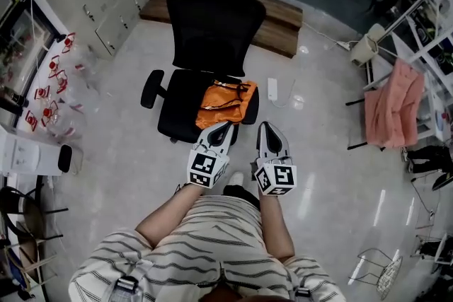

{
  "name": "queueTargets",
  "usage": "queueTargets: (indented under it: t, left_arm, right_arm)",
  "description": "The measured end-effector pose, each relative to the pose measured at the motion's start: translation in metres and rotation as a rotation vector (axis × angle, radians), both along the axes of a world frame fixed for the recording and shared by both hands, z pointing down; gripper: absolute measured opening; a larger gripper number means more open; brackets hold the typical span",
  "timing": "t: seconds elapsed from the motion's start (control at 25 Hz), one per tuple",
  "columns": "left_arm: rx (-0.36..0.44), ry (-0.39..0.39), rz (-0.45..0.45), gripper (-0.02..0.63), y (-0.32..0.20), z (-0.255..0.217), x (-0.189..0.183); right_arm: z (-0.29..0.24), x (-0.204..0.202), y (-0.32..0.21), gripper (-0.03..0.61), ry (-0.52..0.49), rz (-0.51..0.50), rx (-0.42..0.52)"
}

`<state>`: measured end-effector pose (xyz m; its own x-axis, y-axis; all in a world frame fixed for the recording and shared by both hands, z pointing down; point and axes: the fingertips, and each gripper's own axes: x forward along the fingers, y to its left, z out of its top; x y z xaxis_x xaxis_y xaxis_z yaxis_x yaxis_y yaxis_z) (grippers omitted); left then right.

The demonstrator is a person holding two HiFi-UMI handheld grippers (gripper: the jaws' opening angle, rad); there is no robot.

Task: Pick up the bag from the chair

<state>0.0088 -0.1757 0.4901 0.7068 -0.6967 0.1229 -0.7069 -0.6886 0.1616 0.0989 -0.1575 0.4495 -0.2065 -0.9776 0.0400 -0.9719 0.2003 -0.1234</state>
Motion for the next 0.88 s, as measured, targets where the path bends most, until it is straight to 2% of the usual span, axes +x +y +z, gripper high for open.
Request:
queueTargets:
  t: [0.12, 0.44, 0.64, 0.88]
  left_arm:
    - [0.012, -0.021, -0.022, 0.025, -0.005, -0.001, 0.011]
    - [-0.036, -0.059, -0.051, 0.025, -0.021, 0.019, 0.038]
    - [-0.073, -0.086, -0.04, 0.025, -0.023, 0.036, 0.053]
    - [-0.11, -0.153, -0.044, 0.025, -0.027, 0.065, 0.057]
  right_arm:
    - [-0.004, 0.016, -0.009, 0.017, -0.007, -0.008, 0.01]
    - [0.022, 0.027, -0.022, 0.017, -0.028, -0.07, -0.061]
    - [0.034, 0.037, -0.024, 0.017, -0.042, -0.075, -0.084]
    - [0.05, 0.048, -0.026, 0.018, -0.059, -0.068, -0.116]
